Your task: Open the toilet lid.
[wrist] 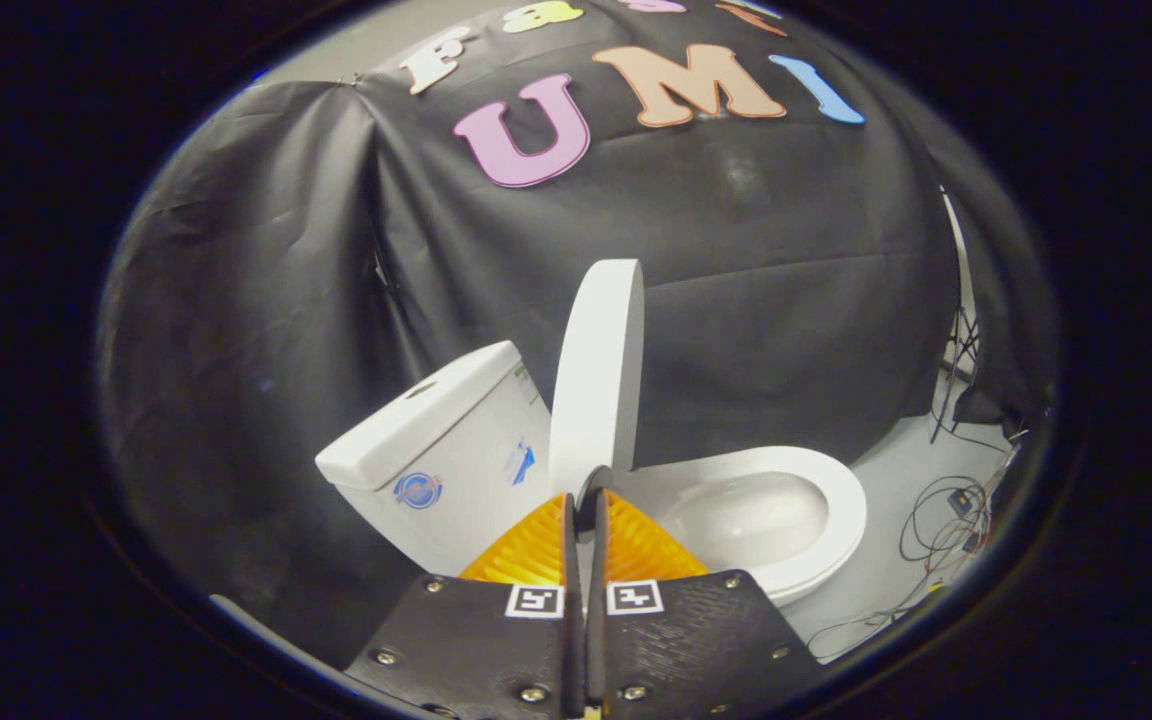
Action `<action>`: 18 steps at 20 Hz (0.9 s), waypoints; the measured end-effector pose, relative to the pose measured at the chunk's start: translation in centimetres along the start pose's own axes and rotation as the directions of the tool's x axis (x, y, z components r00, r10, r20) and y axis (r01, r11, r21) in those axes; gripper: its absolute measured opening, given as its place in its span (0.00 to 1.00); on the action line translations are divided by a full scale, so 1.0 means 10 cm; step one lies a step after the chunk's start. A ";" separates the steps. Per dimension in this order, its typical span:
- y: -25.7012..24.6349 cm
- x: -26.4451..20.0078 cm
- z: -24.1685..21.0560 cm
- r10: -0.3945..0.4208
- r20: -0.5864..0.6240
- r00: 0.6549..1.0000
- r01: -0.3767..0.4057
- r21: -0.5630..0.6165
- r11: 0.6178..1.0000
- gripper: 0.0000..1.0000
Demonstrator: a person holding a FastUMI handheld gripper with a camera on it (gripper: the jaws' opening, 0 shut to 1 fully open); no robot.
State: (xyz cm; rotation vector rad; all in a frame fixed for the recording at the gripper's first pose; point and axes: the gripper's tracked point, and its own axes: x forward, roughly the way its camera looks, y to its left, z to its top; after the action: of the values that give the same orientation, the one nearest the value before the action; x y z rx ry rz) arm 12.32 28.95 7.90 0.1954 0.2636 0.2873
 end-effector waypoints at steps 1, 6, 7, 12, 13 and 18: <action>0.03 0.02 0.01 0.004 0.003 1.000 -0.004 0.001 1.000 0.02; 0.21 0.06 0.01 0.021 0.022 1.000 -0.021 -0.008 1.000 0.02; 0.25 0.09 0.02 0.024 0.027 0.999 -0.024 -0.018 1.000 0.02; 0.42 0.09 0.02 0.030 0.059 0.998 -0.026 -0.069 0.997 0.02; 0.46 0.10 0.02 0.034 0.063 0.997 -0.029 -0.074 0.997 0.02; 0.65 0.17 0.00 0.058 0.077 0.995 -0.053 -0.069 0.996 0.02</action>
State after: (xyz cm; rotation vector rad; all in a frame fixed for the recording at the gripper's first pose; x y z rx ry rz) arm 12.27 35.60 8.98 0.1480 0.1699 0.3420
